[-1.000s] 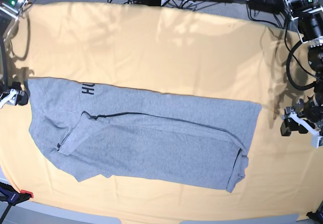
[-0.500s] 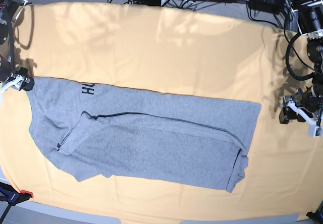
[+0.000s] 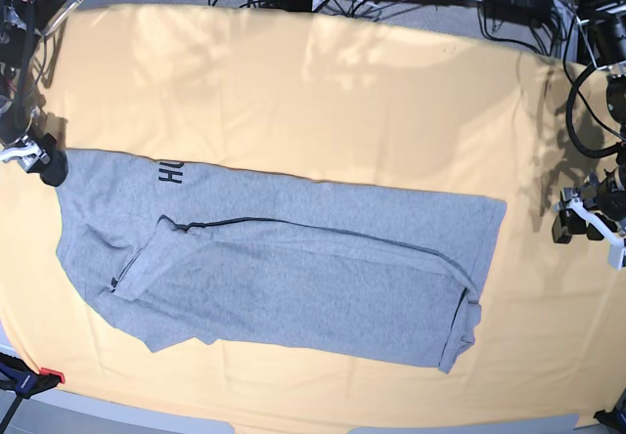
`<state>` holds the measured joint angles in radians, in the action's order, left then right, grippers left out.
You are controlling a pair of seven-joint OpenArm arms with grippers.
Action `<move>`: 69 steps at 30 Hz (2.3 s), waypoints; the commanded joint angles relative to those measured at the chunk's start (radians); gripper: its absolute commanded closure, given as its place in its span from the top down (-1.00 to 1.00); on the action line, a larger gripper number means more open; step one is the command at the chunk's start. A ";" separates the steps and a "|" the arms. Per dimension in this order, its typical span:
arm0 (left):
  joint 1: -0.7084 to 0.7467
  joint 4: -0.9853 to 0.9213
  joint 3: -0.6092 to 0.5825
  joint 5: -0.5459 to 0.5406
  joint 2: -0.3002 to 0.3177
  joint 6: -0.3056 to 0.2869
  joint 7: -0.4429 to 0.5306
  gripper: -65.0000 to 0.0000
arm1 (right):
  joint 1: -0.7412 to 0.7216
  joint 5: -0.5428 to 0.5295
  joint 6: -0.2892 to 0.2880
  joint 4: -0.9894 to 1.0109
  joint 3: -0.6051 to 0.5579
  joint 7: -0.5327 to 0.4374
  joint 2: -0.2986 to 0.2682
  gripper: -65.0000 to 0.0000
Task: Layout the t-shirt on the table in an organized manner, then fold the t-shirt properly
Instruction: 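Move both grippers to the shirt's collar-side corners and grasp them, then hold both corners and pull the shirt toward the table edge to straighten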
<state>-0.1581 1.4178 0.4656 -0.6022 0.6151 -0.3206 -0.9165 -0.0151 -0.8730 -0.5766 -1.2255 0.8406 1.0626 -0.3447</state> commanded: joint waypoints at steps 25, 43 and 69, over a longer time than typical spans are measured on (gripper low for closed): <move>-0.019 0.014 0.006 -0.023 -0.106 0.087 0.027 0.34 | 0.038 0.012 -0.122 -0.004 -0.005 0.042 0.018 -1.00; -0.026 -0.258 0.006 -0.097 -0.186 -0.067 0.060 0.34 | 0.037 -0.021 -0.122 -0.004 -0.005 0.050 0.009 -1.00; -0.124 -0.294 -0.122 -0.080 -0.188 -0.067 -0.031 -1.00 | 0.037 -0.064 -0.122 -0.004 -0.005 0.076 -0.030 -1.00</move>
<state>-0.2745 1.1183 0.3405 -0.7177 0.4099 -0.4007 -0.9207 0.0238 -0.9375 -0.6968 -1.2224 0.8337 1.1236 -0.3542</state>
